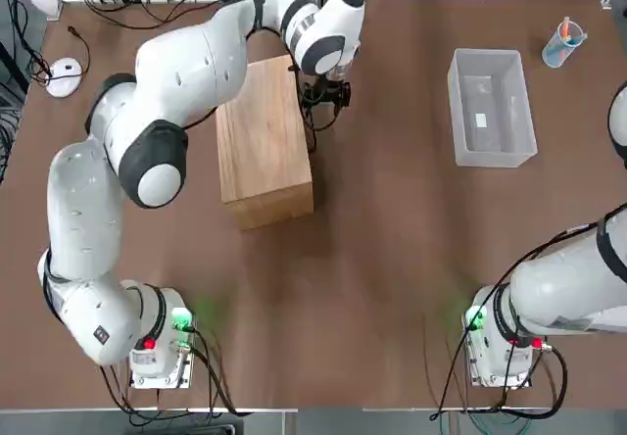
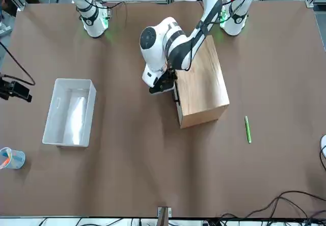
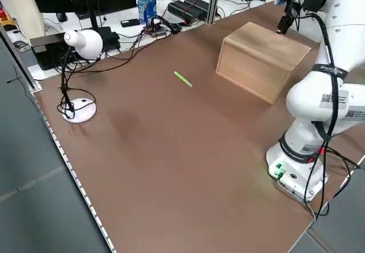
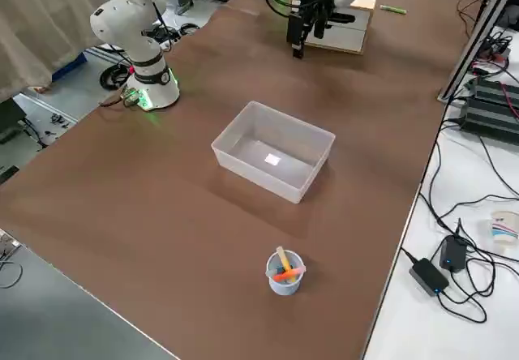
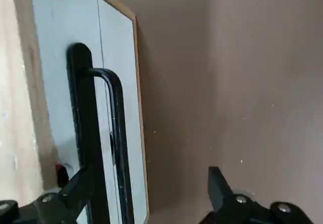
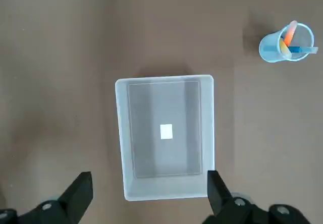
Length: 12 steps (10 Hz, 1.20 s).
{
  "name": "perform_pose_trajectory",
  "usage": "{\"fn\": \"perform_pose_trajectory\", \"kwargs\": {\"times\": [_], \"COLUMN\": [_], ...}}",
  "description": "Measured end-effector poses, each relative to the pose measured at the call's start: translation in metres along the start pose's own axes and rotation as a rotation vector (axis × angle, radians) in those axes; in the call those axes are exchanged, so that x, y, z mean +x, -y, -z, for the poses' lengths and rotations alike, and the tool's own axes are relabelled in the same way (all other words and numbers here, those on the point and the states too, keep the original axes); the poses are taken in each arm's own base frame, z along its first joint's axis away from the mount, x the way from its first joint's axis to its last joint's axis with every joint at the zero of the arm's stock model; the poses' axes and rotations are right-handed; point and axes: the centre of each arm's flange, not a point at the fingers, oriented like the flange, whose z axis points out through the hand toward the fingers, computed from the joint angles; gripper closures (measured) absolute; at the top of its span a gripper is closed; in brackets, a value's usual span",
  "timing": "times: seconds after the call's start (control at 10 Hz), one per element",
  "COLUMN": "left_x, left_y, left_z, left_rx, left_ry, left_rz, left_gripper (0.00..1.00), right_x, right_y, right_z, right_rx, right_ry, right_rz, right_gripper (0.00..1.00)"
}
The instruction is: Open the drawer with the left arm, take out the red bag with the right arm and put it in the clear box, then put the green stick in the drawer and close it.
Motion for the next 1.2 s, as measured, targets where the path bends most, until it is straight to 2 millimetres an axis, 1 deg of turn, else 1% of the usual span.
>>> {"fn": "perform_pose_trajectory", "kwargs": {"times": [0.2,0.4,0.5,0.7,0.8,0.9,1.0,1.1,1.2], "left_x": [0.0,-0.001,-0.001,0.0,0.0,0.001,0.001,0.0,-0.001], "left_y": [-0.004,-0.006,-0.006,-0.006,-0.006,-0.005,-0.005,-0.005,-0.006], "left_z": [-0.02,-0.02,-0.019,-0.017,-0.02,-0.023,-0.024,-0.024,-0.023], "left_rx": [0.025,0.023,0.023,0.018,0.024,0.031,0.032,0.032,0.031], "left_ry": [0.007,0.004,0.004,0.0,0.003,0.005,0.006,0.006,0.005], "left_rz": [-0.009,-0.012,-0.011,0.005,0.014,0.025,0.034,0.034,0.032], "left_gripper": [0.0,0.0,0.03,0.13,0.31,0.43,0.48,0.63,0.68], "right_x": [0.0,0.001,0.001,0.002,0.002,0.002,0.002,0.003,0.003], "right_y": [-0.001,-0.007,-0.008,-0.007,-0.008,-0.008,-0.008,-0.008,-0.007], "right_z": [0.0,-0.002,-0.003,-0.003,-0.004,-0.005,-0.005,-0.006,-0.006], "right_rx": [0.0,-0.001,-0.001,-0.001,-0.001,-0.001,-0.001,-0.001,-0.001], "right_ry": [0.0,0.003,0.005,0.005,0.006,0.007,0.008,0.009,0.009], "right_rz": [-0.001,-0.011,-0.013,-0.012,-0.012,-0.013,-0.012,-0.012,-0.012], "right_gripper": [0.0,0.0,0.0,0.0,0.0,0.0,0.0,0.0,0.0]}}
